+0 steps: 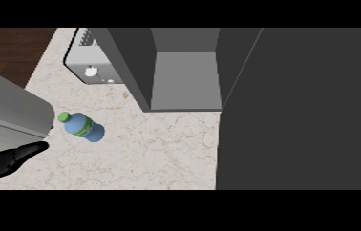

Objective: Pick up the bottled water, place it into the cabinet and close the cabinet

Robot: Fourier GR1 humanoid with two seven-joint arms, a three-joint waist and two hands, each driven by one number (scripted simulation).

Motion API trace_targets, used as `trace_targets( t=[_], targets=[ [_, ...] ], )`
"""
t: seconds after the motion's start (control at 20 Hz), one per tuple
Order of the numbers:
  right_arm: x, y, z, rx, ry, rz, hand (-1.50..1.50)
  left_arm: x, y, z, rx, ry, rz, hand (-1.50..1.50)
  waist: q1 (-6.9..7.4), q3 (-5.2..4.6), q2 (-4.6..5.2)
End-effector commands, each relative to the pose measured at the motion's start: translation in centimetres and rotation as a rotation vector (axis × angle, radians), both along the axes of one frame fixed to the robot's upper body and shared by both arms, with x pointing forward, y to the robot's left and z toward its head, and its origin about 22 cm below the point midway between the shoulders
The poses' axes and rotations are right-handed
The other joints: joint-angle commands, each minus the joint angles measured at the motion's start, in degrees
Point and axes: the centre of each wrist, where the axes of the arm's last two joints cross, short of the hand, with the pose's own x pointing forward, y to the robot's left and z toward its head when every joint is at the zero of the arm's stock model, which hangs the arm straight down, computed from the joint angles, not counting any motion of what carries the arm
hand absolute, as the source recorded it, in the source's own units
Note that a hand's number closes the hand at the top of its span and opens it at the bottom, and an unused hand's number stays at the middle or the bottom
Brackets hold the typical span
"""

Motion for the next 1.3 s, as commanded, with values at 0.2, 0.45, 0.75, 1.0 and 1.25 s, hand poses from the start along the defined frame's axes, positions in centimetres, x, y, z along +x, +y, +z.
trace_targets(
  t=[0.2,0.45,0.75,1.0,1.25],
  targets=[
    [-3.6,0.8,3.0,0.020,-0.032,-0.016,-1.50,-1.0,0.7,-3.1,-0.007,0.118,0.033,-1.50,-0.07,-0.04,-0.02],
    [-3.7,0.0,2.2,-0.004,-0.021,0.019,-1.50,0.0,2.2,-6.8,-0.049,0.159,0.054,-1.50,-0.29,-0.02,0.03],
    [-4.7,0.7,3.2,-0.010,-0.035,-0.002,-1.50,1.5,3.3,-10.6,-0.116,0.262,0.014,-1.50,-0.63,-0.10,0.07],
    [-5.6,0.7,2.6,0.011,-0.007,0.019,-1.50,1.7,3.5,-15.7,-0.201,0.277,0.017,-1.50,-1.08,-0.10,-0.01],
    [-5.9,0.7,2.5,0.023,-0.021,0.017,-1.50,1.8,5.7,-19.9,-0.204,0.296,0.036,-1.50,-1.40,-0.16,0.13]
  ],
)
